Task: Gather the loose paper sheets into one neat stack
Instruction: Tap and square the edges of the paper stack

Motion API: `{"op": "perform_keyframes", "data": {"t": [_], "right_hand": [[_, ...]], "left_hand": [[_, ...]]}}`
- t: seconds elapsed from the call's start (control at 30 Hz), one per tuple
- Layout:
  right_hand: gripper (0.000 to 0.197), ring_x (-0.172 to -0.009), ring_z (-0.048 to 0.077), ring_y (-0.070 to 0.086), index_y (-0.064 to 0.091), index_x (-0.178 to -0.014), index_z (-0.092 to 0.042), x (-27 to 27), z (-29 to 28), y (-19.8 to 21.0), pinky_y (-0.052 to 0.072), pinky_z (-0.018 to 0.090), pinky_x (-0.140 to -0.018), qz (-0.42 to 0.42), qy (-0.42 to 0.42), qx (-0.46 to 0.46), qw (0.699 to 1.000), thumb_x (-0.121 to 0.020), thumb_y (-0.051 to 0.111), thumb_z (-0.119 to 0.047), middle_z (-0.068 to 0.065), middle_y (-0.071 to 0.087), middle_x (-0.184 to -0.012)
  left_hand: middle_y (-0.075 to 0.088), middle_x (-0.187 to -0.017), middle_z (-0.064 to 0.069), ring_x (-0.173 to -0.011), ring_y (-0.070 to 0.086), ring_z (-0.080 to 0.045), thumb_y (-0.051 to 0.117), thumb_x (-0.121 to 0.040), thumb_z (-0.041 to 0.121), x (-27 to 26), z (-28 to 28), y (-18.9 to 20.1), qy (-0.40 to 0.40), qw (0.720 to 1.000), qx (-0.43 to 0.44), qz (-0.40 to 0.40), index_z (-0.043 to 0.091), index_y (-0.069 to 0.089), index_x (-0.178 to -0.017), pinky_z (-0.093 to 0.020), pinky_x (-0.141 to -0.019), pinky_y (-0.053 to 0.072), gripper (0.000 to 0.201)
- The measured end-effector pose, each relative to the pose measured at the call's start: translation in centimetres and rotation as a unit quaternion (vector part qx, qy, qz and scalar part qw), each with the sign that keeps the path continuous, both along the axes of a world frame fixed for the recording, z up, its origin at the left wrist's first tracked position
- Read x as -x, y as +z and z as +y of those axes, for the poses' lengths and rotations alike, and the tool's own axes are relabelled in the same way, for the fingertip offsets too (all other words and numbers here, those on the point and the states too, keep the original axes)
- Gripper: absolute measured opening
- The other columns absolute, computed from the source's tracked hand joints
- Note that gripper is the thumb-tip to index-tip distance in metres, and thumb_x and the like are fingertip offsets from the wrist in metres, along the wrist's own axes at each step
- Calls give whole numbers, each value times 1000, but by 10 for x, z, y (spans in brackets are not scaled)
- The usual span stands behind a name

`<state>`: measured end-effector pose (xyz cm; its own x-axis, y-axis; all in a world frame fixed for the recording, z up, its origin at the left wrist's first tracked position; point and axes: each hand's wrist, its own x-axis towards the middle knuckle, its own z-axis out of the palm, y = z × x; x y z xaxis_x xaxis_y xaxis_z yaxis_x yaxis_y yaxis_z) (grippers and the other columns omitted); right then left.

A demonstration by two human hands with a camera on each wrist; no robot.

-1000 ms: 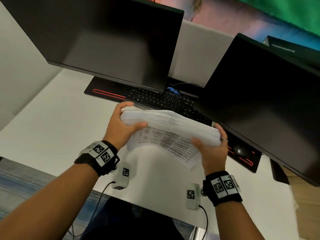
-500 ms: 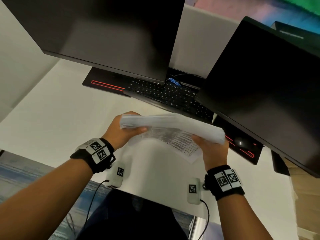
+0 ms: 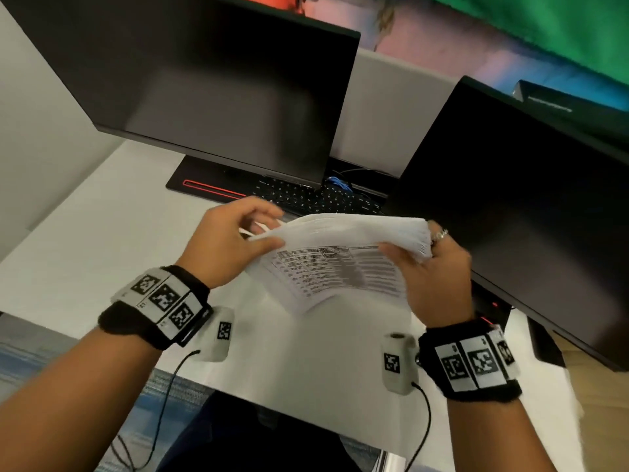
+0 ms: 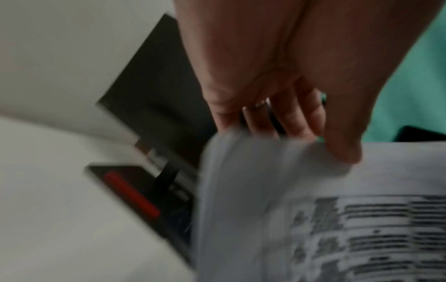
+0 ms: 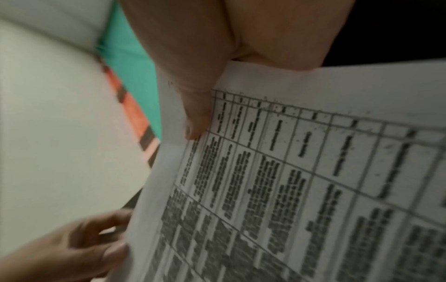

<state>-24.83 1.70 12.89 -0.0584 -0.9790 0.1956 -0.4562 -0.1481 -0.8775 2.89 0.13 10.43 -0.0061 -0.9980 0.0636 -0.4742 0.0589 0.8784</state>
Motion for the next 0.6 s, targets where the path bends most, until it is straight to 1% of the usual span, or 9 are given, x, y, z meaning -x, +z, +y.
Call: {"op": "perform_keyframes", "data": {"t": [0.07,0.13,0.2,0.27,0.33,0.37,0.43,0.5,0.6], "right_hand": [[14,-71,-6,66,65,-91,-21,-13,-8,22,52,12,-58,98,43,57,993,-85,77,-25,-18,66,-80],[15,-71,3,67,66,-88,-17,-27,-16,37,56,28,-59,144,61,102,982,-87,76,-28,-8,69,-79],[21,-85,12,66,68,-94,-14,-35,-22,40,56,38,-72,122,43,145,981,-83,79,-28,-7,69,-92],[43,-112,21,56,66,-108,-14,-33,-20,28,48,38,-96,103,-51,200,973,-73,86,-28,-6,59,-118],[73,-125,28,46,55,-126,-12,-23,-15,0,37,25,-106,55,-172,183,966,-64,91,-27,5,47,-137],[84,-127,29,46,48,-132,-16,-19,-12,-13,38,26,-108,2,-195,142,970,-61,91,-27,8,44,-141],[95,-125,25,54,39,-138,-23,-17,-12,-35,49,41,-103,-154,-154,19,976,-58,92,-23,8,49,-140],[81,-112,25,67,45,-136,-13,-17,-15,-41,59,46,-89,-267,-84,-85,956,-67,87,-8,8,65,-126],[33,-98,20,74,69,-107,-13,-21,-18,-29,63,38,-77,-255,-59,-95,961,-78,77,0,-5,77,-100]], "left_hand": [[70,-95,15,-80,67,-6,86,-74,30,17,-3,17,-68,994,23,-85,31,65,-117,-18,-72,53,48],[67,-82,14,-71,64,-5,78,-83,33,34,-5,23,-72,987,78,-117,23,70,-103,-16,-63,46,24],[62,-66,7,-57,57,-10,73,-89,29,38,-5,22,-40,992,95,-79,22,70,-83,-15,-54,40,9],[62,-63,4,-55,55,-13,72,-89,26,30,-5,19,-11,996,83,-44,27,67,-76,-18,-51,41,14],[70,-70,5,-62,62,-9,73,-89,24,15,-3,15,10,998,55,9,35,69,-80,-18,-57,47,15],[74,-76,7,-68,67,-6,73,-89,23,8,-1,14,22,998,35,51,36,70,-85,-17,-62,51,14],[79,-95,7,-88,74,-7,71,-89,21,0,2,7,38,990,-3,139,27,75,-100,-28,-81,58,13],[77,-110,1,-102,73,-14,69,-90,23,3,2,2,41,982,-27,181,15,74,-112,-40,-93,57,24],[77,-97,3,-89,73,-4,72,-88,28,24,2,-4,88,981,-5,175,16,74,-103,-37,-85,61,20]]}}
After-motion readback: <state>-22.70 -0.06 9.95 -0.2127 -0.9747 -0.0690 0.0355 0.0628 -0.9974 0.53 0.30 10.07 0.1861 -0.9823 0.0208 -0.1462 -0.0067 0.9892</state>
